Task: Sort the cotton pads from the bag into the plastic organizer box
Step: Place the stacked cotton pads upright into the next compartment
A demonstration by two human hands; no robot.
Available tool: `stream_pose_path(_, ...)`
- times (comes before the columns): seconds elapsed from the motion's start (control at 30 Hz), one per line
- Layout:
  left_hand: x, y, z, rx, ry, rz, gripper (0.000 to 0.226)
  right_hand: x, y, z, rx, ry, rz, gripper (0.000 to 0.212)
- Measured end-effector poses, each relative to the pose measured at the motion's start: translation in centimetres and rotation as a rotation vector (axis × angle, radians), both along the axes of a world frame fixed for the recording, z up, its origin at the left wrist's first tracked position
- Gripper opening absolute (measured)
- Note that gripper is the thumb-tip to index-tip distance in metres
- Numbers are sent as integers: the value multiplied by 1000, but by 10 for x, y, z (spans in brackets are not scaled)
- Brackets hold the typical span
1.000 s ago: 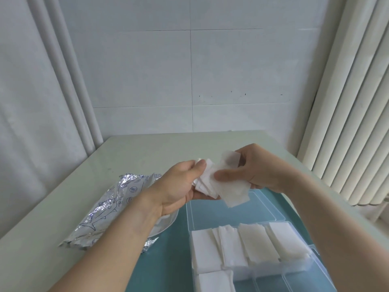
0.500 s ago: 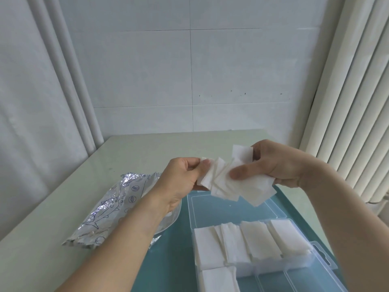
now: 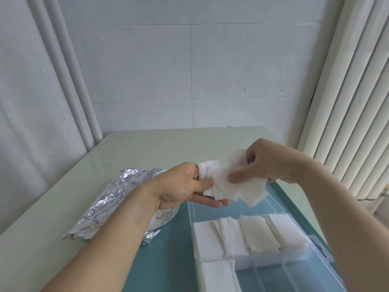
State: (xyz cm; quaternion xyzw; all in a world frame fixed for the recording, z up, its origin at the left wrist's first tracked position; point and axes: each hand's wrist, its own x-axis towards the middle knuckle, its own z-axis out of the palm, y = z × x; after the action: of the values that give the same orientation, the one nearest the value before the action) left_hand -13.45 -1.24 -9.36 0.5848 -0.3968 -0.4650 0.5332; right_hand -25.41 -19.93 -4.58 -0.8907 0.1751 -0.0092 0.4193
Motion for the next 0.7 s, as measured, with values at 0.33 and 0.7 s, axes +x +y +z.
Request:
stream_pose_path(0.33,-3,-3,2,-89,17,84,34,5,-5,-7,124,-68,62,38)
stream_pose_path(0.7,-1,-8,-2,-146,208,125,34,8,-6,-10,250,-114,20,56)
